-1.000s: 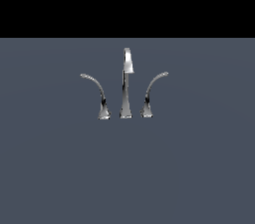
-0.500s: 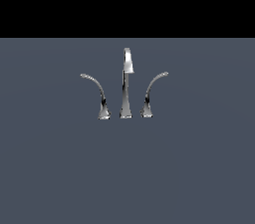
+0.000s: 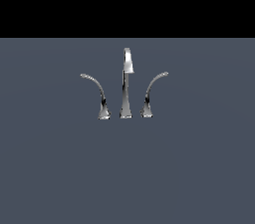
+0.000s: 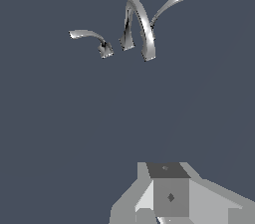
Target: Turn on the faucet by rotating a designated handle.
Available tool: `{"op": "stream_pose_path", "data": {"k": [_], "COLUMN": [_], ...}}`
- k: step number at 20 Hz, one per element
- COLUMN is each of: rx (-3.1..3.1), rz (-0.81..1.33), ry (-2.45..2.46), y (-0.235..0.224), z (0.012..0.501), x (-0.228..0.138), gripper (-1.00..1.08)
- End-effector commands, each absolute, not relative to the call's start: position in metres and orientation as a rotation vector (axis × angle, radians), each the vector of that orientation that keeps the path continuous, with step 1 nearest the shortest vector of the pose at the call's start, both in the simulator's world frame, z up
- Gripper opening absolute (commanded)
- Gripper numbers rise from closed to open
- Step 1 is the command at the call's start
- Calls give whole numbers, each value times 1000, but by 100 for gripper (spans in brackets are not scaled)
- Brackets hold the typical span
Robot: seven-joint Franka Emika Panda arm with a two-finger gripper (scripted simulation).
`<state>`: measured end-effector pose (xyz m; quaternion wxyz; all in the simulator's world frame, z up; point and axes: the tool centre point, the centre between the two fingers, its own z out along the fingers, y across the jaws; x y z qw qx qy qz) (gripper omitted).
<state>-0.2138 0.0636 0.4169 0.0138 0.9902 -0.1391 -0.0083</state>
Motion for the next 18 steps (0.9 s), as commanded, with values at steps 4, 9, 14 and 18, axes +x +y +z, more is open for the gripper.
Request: {"op": "stream_pose_path", "data": {"k": [4, 9, 14, 18], "rx": [3057, 3025, 2985, 2948], "rz": [-25, -24, -23, -22], "ry": [-611, -770, -926, -1047], "y": [85, 102, 117, 127], "z": [392, 370, 348, 331], "x": [-196, -178, -158, -141], "gripper": [-100, -100, -100, -100]}}
